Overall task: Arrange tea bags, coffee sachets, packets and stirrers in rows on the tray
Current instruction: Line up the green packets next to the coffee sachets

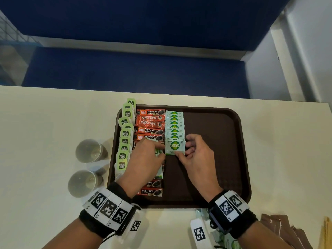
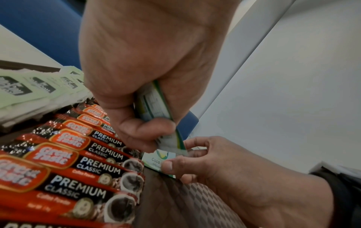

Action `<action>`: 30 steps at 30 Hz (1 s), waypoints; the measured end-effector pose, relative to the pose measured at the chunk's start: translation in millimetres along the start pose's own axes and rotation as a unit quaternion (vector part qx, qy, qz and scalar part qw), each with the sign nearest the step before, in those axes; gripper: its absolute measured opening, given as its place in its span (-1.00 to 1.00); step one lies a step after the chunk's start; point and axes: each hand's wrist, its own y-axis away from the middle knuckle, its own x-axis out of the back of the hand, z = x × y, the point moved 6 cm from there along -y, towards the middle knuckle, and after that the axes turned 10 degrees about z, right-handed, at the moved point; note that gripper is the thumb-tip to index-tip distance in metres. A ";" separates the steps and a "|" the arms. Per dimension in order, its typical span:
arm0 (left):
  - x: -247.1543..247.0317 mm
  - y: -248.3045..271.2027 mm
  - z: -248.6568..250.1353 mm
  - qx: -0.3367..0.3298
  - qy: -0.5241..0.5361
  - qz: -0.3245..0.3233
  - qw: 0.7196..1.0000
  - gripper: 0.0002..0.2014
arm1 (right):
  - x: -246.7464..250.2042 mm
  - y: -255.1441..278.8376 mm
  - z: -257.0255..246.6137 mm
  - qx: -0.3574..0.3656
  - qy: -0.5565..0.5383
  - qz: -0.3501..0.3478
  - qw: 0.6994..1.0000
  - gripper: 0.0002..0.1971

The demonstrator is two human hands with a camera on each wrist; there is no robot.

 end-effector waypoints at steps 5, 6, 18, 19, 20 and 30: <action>3.2 1.9 1.1 0.003 0.005 0.002 1.000 -0.70 | 0.6 -0.2 -1.2 -0.002 -0.010 0.002 1.000 -0.44; 3.5 2.3 1.5 0.002 0.007 0.001 1.000 -0.70 | 0.8 0.0 -1.3 -0.001 -0.008 0.002 1.000 -0.44; 17.5 2.3 -4.6 -0.004 0.048 0.043 0.998 -0.72 | 3.5 3.2 0.4 -0.020 0.009 0.000 1.000 -0.37; 17.7 2.3 -5.2 -0.005 0.049 0.044 0.998 -0.72 | 3.8 3.5 0.4 -0.021 0.009 0.001 1.000 -0.37; 18.0 2.1 -5.3 -0.007 0.049 0.047 0.998 -0.72 | 4.0 3.6 0.6 -0.021 0.012 0.001 1.000 -0.37; 26.0 9.2 0.7 -0.017 0.183 0.052 0.982 -0.82 | 23.7 9.1 -24.4 0.017 0.030 0.045 0.998 -0.60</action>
